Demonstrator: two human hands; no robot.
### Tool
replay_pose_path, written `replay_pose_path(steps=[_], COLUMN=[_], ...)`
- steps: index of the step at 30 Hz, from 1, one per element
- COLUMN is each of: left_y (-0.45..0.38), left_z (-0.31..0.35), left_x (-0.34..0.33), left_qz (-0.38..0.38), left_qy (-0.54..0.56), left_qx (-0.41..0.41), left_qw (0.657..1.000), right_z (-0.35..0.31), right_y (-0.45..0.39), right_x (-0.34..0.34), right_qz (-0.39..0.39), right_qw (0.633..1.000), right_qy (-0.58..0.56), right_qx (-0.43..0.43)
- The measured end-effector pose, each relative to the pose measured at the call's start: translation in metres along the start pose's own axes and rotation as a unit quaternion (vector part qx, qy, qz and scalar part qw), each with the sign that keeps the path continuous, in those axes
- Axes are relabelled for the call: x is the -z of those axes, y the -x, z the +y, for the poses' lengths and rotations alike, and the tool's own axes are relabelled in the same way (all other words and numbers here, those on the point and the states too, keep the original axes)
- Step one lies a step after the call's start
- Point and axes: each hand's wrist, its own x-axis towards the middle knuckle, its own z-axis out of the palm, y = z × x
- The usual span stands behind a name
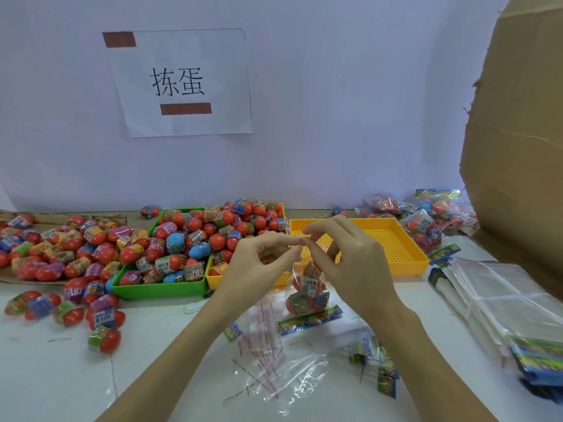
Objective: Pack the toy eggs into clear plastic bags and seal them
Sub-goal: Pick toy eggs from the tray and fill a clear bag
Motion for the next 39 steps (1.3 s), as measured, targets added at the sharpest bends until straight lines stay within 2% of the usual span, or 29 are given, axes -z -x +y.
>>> replay_pose_path(steps=[9, 16, 20, 25, 28, 32, 35, 39], left_y=[0.001, 0.001, 0.0, -0.007, -0.009, -0.011, -0.012, -0.013], left_z=[0.001, 0.003, 0.004, -0.005, -0.01, -0.013, -0.014, -0.019], left_x=[-0.004, -0.006, -0.004, 0.013, 0.018, 0.019, 0.018, 0.021], left_qz=[0.02, 0.054, 0.08, 0.139, 0.199, 0.26, 0.265, 0.282], left_qy=[-0.035, -0.059, -0.067, -0.006, 0.023, 0.016, 0.03, 0.033], left_qx=[-0.035, -0.035, -0.036, 0.04, 0.048, 0.031, 0.026, 0.037], left_qw=[0.999, 0.996, 0.994, 0.989, 0.978, 0.965, 0.963, 0.958], right_z=[0.0, -0.011, -0.013, 0.012, 0.019, 0.022, 0.021, 0.029], right_y=[0.002, 0.003, 0.003, -0.002, -0.004, -0.003, -0.001, -0.003], right_x=[-0.003, -0.008, -0.011, 0.005, 0.007, 0.004, 0.0, 0.003], right_qz=[0.011, 0.049, 0.075, 0.159, 0.185, 0.193, 0.186, 0.223], right_qw=[0.999, 0.999, 0.993, 0.952, 0.93, 0.913, 0.904, 0.858], right_qy=[0.017, -0.002, -0.043, -0.128, -0.138, -0.166, -0.189, -0.235], right_qx=[0.032, -0.018, -0.085, -0.229, -0.286, -0.319, -0.336, -0.398])
